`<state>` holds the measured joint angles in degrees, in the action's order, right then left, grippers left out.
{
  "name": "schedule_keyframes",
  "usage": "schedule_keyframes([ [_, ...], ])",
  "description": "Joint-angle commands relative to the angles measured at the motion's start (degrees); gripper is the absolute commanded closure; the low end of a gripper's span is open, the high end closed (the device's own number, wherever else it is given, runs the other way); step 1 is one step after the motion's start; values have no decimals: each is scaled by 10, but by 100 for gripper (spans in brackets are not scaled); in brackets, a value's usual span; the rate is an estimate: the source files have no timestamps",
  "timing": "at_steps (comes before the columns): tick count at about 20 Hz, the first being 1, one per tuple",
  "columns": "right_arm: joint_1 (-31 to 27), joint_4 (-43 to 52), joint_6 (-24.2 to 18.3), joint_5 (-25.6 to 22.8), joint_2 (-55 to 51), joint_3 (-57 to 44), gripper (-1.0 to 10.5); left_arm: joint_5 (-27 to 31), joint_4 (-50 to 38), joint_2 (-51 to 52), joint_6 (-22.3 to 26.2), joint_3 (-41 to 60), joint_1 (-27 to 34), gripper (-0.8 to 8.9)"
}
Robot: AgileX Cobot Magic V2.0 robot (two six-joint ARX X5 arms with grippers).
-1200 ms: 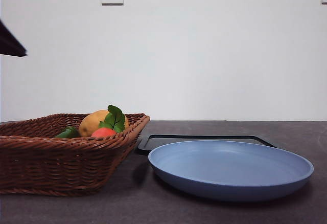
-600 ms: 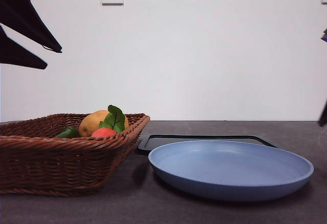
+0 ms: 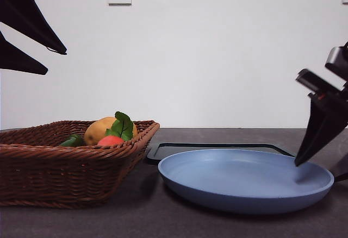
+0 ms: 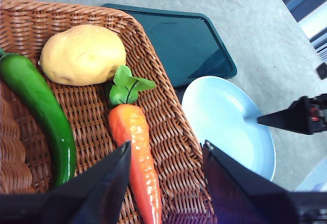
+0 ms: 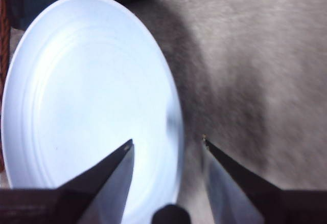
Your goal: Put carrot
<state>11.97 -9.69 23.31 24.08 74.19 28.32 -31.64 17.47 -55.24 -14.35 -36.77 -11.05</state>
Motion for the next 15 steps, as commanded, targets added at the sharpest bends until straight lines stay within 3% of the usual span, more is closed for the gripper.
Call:
schedule_keyframes([
  [1,6,20,24,0,26,5,767,1,-9,-3,9,-8,-3,566],
  [5,6,19,29,-2,33,5,944,1,-30,-3,8,-8,-3,566],
  [9,5,17,49,0,28,5,943,1,-50,-3,8,-8,-6,468],
  [11,3,5,49,0,12,5,943,5,-53,-3,6,-8,-14,463],
  [15,-8,-49,42,0,-54,5,943,84,-41,-17,8,-16,-67,464],
])
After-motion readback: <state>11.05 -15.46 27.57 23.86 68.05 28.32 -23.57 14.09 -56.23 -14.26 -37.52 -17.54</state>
